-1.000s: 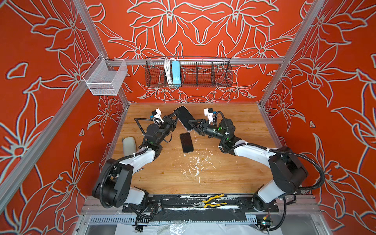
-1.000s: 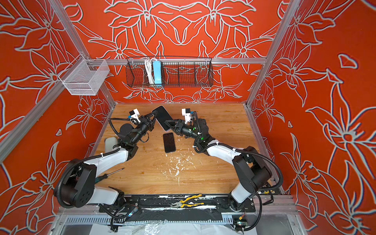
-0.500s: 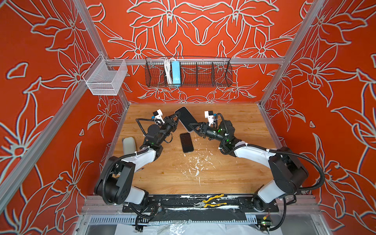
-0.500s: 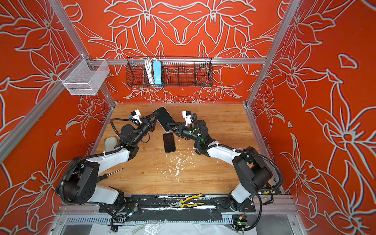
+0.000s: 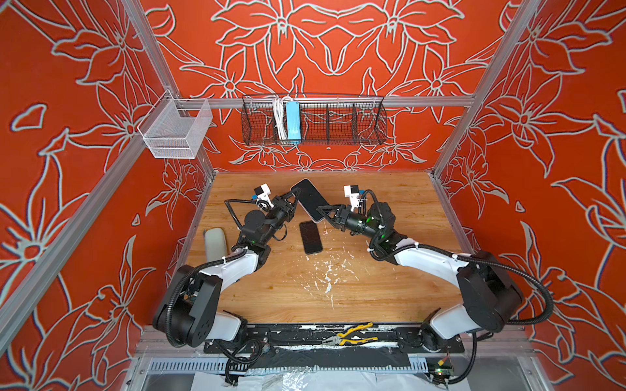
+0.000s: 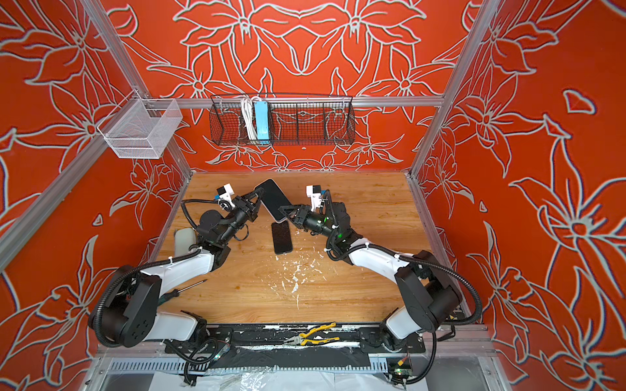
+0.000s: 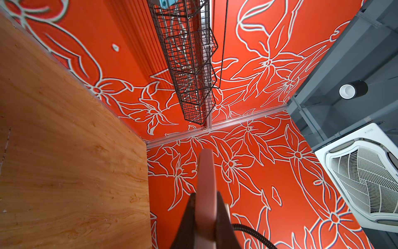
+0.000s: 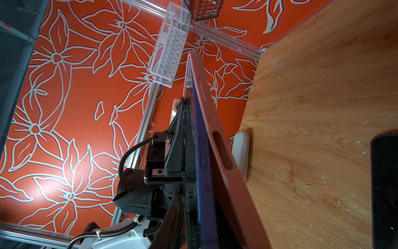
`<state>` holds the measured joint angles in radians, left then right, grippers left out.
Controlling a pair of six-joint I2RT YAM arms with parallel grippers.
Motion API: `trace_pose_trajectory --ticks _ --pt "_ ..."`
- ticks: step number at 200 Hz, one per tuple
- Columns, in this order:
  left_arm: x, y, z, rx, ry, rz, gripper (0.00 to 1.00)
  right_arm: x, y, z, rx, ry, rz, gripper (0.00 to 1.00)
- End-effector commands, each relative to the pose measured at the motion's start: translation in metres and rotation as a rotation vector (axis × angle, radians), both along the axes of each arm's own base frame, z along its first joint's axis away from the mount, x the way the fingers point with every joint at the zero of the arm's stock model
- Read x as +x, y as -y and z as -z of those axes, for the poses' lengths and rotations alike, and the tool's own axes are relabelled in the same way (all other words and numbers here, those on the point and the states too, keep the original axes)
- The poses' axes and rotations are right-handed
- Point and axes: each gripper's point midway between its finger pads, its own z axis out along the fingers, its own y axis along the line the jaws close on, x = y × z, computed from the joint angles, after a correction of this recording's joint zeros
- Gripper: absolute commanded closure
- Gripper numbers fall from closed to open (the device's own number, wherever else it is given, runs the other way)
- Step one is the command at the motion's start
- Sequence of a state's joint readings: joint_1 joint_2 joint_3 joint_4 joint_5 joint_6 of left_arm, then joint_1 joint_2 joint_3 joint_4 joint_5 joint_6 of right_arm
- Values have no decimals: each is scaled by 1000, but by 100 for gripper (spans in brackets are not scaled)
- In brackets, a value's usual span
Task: Take the phone out of the phone case
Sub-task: Remove the phone case from the phone.
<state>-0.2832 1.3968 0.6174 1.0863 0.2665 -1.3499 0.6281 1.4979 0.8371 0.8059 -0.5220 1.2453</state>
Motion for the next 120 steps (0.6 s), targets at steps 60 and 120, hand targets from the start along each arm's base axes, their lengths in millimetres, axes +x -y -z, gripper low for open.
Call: trace_pose_trajectory --ticks 60,120 --pt "-4 -3 -7 25 44 -14 100 1 17 -41 63 129 75 81" --pt "-2 -3 -1 36 32 -18 97 4 16 -47 113 121 75 94"
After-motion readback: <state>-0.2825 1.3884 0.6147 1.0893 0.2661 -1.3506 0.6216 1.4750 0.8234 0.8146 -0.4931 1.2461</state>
